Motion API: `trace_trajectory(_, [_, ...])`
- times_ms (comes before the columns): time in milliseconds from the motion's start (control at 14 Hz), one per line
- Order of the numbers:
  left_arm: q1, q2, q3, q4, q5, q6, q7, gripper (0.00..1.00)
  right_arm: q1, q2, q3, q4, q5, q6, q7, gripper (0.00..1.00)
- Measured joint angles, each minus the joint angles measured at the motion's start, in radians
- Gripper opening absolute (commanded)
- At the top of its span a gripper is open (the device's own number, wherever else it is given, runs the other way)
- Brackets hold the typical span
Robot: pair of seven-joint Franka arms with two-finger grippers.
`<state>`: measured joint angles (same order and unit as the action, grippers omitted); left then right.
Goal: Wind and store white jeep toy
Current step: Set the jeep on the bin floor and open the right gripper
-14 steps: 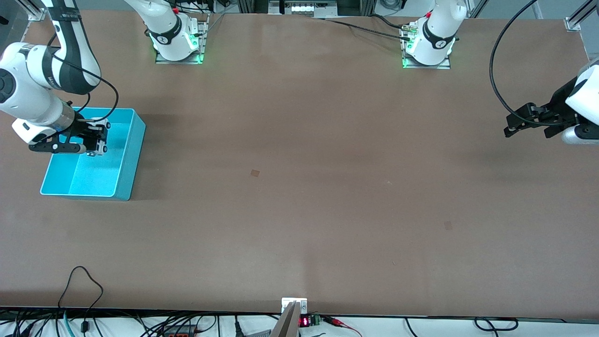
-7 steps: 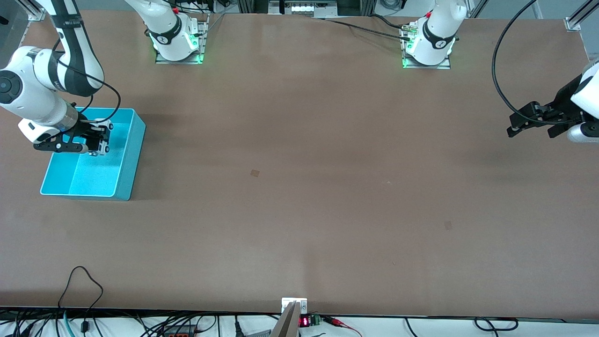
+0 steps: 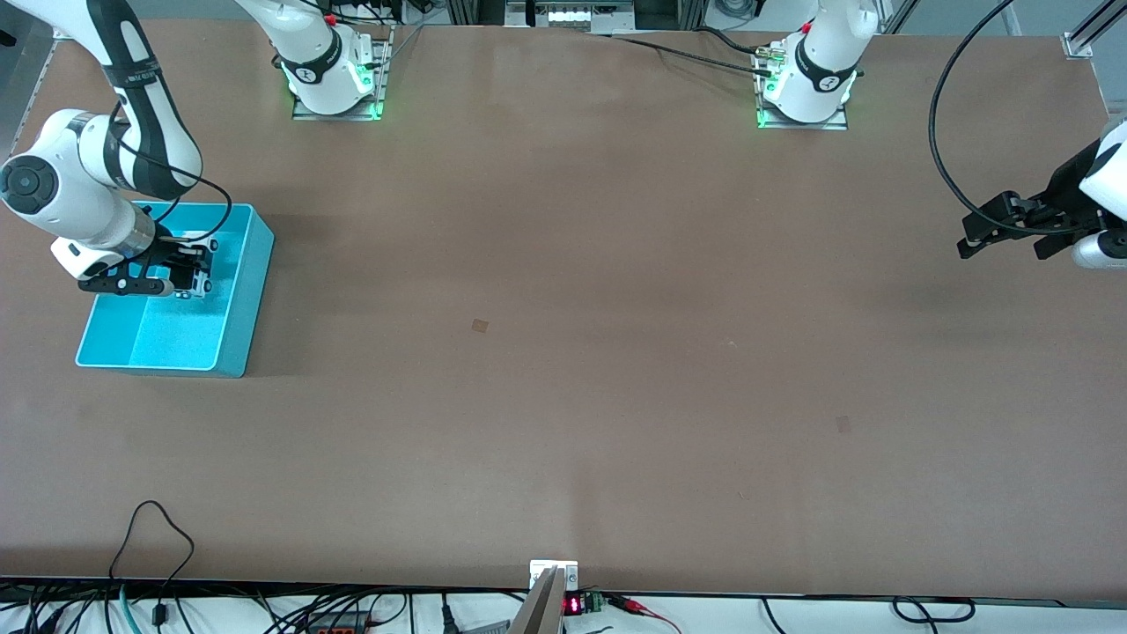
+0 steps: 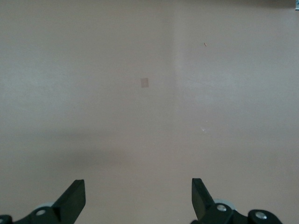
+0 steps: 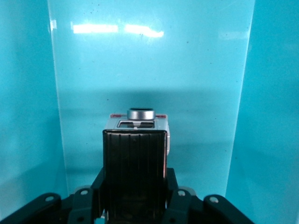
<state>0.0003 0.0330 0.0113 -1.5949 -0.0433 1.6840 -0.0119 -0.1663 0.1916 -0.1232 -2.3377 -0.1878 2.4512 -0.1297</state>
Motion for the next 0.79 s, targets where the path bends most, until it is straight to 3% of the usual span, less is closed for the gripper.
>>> trace_trajectory(571, [0.028, 0.0, 0.002, 0.0, 0.0, -0.007, 0.0, 1.0, -0.001, 0.066, 0.0, 0.0, 0.0, 0.036, 0.0, 0.06])
trace_trajectory(786, [0.06, 0.0, -0.027, 0.0, 0.0, -0.008, 0.0, 1.0, -0.005, 0.085, 0.0, 0.0, 0.0, 0.049, 0.0, 0.1])
